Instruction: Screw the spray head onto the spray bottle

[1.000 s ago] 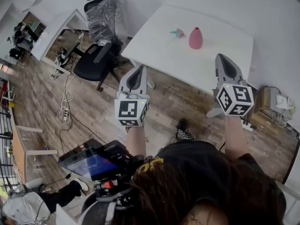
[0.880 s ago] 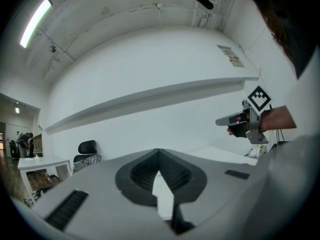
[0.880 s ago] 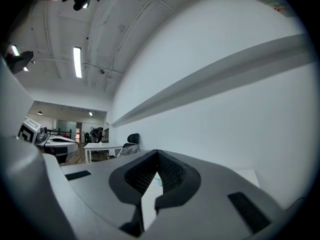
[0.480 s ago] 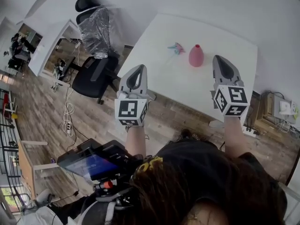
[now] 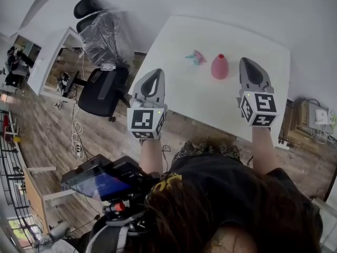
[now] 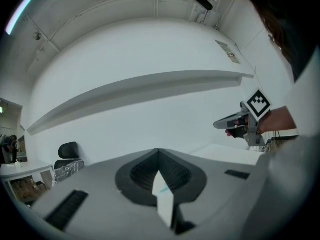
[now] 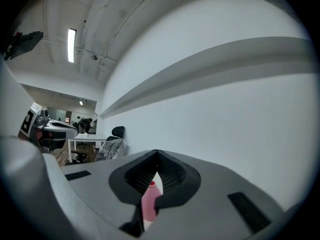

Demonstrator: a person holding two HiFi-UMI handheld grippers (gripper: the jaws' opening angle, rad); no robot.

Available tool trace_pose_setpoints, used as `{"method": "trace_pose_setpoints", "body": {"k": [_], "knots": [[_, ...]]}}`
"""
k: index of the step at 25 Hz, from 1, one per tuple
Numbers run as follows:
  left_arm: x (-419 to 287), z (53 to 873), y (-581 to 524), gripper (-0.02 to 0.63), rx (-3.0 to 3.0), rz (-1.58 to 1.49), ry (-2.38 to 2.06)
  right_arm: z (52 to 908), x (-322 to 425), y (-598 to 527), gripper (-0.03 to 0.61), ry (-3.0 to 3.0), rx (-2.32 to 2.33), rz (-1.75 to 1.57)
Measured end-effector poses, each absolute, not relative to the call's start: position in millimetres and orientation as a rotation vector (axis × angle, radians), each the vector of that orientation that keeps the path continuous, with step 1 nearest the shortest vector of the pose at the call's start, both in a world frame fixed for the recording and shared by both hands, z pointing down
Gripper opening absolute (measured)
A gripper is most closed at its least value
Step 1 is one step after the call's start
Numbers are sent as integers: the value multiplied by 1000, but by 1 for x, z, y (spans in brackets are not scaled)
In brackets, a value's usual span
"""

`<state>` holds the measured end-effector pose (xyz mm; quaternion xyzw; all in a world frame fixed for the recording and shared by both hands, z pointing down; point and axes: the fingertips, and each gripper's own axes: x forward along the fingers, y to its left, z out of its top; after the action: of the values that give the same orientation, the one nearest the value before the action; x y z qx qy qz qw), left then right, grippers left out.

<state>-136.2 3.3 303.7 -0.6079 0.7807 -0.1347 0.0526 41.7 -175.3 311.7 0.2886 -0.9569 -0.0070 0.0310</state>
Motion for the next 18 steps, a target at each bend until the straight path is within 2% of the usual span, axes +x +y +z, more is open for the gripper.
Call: {"method": "trace_pose_setpoints", "body": {"k": [18], "knots": [[-277,314,-84,2,-2144,-366,2105,318,-59,-209,7,-2779,1271,-24]]}}
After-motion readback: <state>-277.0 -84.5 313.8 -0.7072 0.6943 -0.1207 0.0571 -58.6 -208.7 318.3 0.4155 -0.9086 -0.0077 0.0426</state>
